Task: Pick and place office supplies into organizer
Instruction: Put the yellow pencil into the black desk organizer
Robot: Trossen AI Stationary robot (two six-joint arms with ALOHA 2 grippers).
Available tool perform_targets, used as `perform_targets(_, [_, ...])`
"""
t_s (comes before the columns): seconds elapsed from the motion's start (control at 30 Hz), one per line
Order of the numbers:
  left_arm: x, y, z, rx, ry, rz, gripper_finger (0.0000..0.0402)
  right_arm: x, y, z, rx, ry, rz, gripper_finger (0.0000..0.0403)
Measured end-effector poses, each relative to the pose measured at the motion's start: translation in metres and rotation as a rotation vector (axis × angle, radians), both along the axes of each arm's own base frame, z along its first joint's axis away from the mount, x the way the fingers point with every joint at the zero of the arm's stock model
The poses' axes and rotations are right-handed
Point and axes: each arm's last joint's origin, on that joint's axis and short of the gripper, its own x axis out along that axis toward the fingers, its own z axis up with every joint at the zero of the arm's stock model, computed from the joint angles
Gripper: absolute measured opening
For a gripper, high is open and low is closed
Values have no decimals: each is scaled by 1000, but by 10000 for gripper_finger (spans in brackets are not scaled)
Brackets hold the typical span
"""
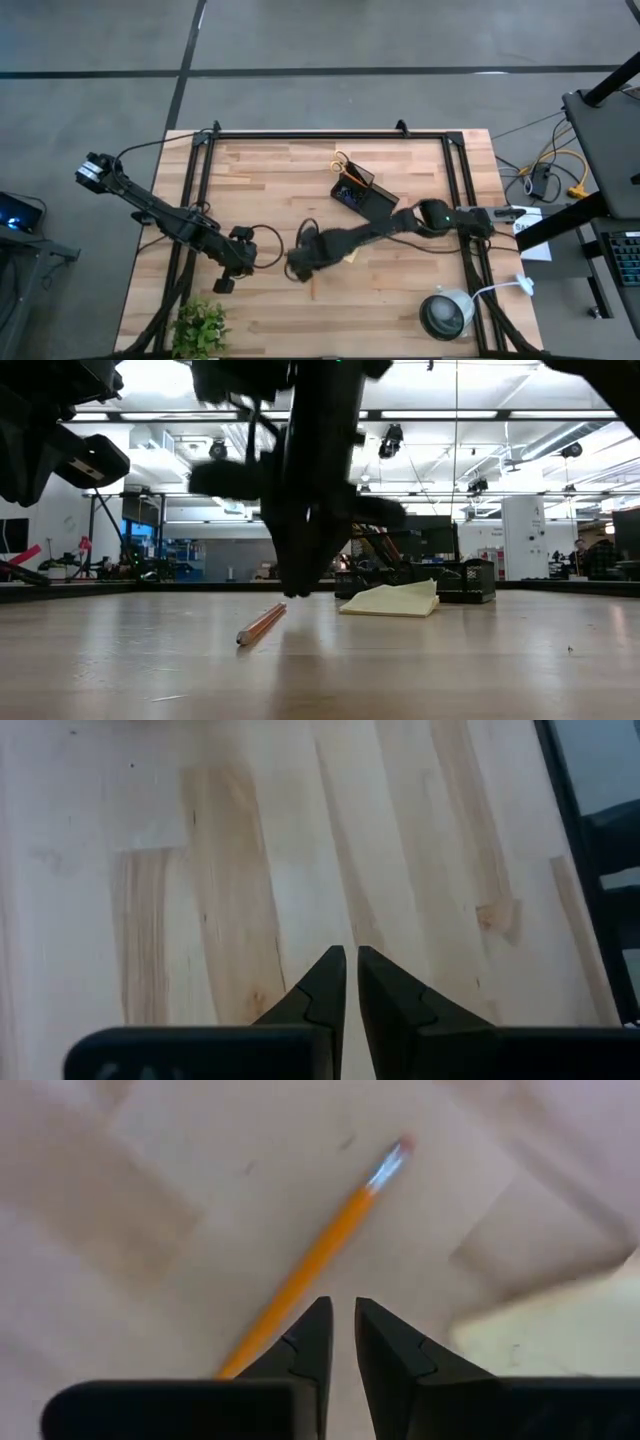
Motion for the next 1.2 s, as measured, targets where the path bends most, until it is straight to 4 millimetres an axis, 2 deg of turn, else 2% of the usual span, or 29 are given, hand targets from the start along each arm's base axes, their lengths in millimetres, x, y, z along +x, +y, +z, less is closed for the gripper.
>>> perform_targets(0.13, [0, -1, 4, -38, -26, -14, 15, 2, -28, -6, -11, 35, 4, 38])
perform_targets(0.23, [-3, 0, 9, -56, -47, -17, 15, 4, -38, -7, 23, 41, 45, 38])
perform_targets(0.43, [-13, 5, 23, -107, -110, -2, 15, 15, -40, -5, 98, -57, 114, 38])
perform_targets(0.7, [-27, 14, 39, -135, -207, 17, 15, 35, -48, 1, 71, -252, 231, 38])
perform_targets(0.87, [-32, 17, 42, -127, -215, 28, 15, 21, -55, 11, -28, -96, 164, 38])
perform_targets(1.0, [-34, 19, 38, -109, -204, 36, 15, 5, -53, 8, 11, 72, 176, 38])
perform_targets(1.1, [-34, 19, 35, -98, -185, 38, 15, 6, -50, -3, 85, 70, 224, 38])
perform_targets(1.2, [-32, 18, 33, -90, -172, 37, 15, 15, -47, -6, 148, -34, 263, 38])
